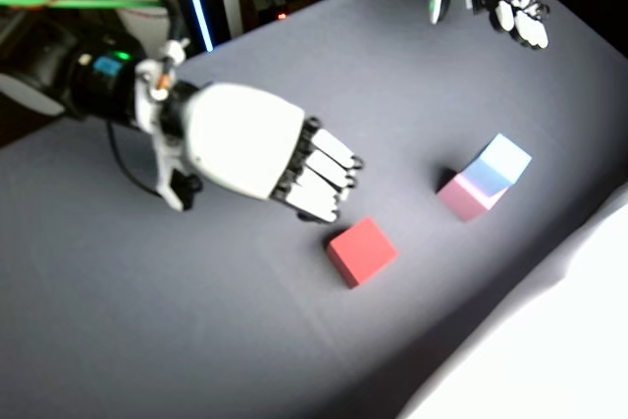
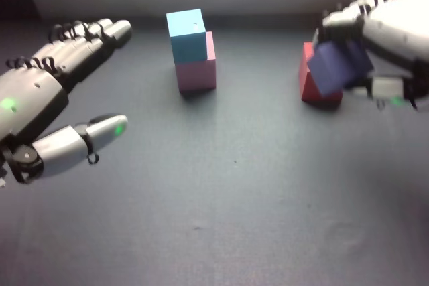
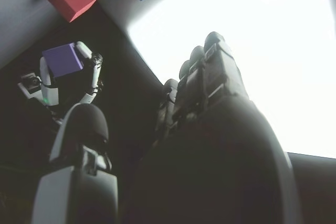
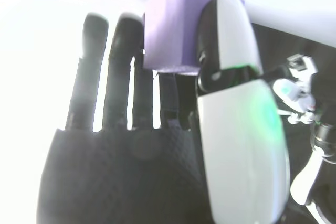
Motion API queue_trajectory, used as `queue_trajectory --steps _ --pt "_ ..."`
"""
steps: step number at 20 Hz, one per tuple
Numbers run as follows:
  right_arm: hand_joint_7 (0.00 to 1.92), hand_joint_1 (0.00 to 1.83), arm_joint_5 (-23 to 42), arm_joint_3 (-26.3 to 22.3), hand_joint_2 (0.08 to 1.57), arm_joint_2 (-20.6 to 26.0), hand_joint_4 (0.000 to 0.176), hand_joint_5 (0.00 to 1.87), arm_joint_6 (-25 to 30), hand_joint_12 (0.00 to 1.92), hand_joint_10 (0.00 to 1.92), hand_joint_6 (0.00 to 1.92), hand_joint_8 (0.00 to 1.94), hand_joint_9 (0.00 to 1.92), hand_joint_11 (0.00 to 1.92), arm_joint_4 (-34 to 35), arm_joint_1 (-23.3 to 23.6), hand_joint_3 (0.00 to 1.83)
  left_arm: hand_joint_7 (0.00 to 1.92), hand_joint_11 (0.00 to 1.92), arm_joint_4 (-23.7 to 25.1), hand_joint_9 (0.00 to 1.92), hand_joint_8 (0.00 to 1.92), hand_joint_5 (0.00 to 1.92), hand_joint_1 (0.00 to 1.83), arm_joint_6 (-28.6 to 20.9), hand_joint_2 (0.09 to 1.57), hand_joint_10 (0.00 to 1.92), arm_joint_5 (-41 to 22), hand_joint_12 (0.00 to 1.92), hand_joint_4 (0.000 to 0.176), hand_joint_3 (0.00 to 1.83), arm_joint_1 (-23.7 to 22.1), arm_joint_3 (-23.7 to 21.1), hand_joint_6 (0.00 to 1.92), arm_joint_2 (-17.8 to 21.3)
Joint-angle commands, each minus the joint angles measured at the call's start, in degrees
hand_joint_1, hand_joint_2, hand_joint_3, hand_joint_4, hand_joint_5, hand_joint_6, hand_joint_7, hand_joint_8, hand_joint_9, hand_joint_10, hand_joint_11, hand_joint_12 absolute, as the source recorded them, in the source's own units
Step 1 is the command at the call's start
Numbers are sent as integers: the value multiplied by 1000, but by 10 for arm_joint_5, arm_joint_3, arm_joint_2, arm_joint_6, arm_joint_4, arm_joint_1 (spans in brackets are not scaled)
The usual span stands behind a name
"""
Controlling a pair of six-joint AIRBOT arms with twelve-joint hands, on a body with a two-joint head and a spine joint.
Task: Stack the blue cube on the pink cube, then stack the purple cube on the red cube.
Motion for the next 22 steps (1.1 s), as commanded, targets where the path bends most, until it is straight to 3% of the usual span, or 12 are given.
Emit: queue_trajectory --steps 1,3,6,10,11,14,15,16,19,20,21,22 --pt "708 1325 43 11 1253 -5 0 688 -5 1833 1608 1352 1392 667 422 6 9 0 0 0 0 0 0 0 536 -4 1370 0 -70 0 100 0 -2 4 0 -2" --pt "661 1321 21 42 1272 -26 0 683 -13 1895 1685 1380 1436 609 347 29 28 2 0 0 0 0 0 0 565 -5 1369 0 -67 0 105 0 -1 5 0 -4" --pt "421 1138 -4 81 1336 -50 0 739 -19 1921 1487 1426 1705 111 17 60 46 2 0 0 1 0 0 0 556 -9 1376 0 -66 0 88 0 -1 8 0 -8" --pt "531 1134 -15 109 1308 -65 0 745 -19 1919 1374 1389 1629 338 149 85 50 0 0 0 5 0 0 0 541 -16 1375 0 -63 0 108 0 -1 13 0 -13" --pt "676 1289 -18 114 1277 -68 0 665 -19 1921 1661 1259 1516 593 404 88 50 1 0 0 6 0 0 0 538 -17 1371 0 -62 0 118 0 -1 14 0 -15" --pt "632 1271 -28 130 1292 -78 0 669 -19 1911 1717 1324 1529 586 390 104 50 2 0 0 7 0 0 0 550 -20 1363 0 -62 0 128 0 -1 16 0 -17" --pt "533 1119 -30 133 1321 -80 0 702 -19 1891 1332 1465 1610 380 211 107 50 2 0 0 8 0 0 0 580 -21 1362 0 -62 0 126 0 -1 16 0 -17" --pt "520 1115 -32 135 1325 -82 0 707 -19 1887 1278 1474 1613 365 185 109 50 0 0 0 9 0 0 0 586 -21 1363 0 -62 0 123 0 -1 16 0 -18" --pt "576 1117 -35 142 1311 -90 0 701 -19 1920 1422 1384 1642 401 302 111 50 0 0 0 9 0 0 0 581 -24 1357 0 -63 0 119 0 -1 18 0 -20" --pt "566 1092 -38 144 1338 -92 0 619 -19 1792 1110 1605 1550 372 91 112 50 1 0 0 10 0 0 0 573 -26 1353 0 -64 0 126 0 -1 19 0 -21" --pt "566 1092 -39 144 1338 -92 0 619 -19 1792 1110 1605 1550 372 91 112 50 1 0 0 10 0 0 0 573 -27 1353 0 -64 0 126 0 -1 19 0 -21" --pt "365 1187 -39 144 1259 -92 0 308 -19 1778 1128 700 607 314 12 113 50 0 0 0 10 0 0 0 582 -27 1358 0 -64 0 133 0 -1 19 0 -21"
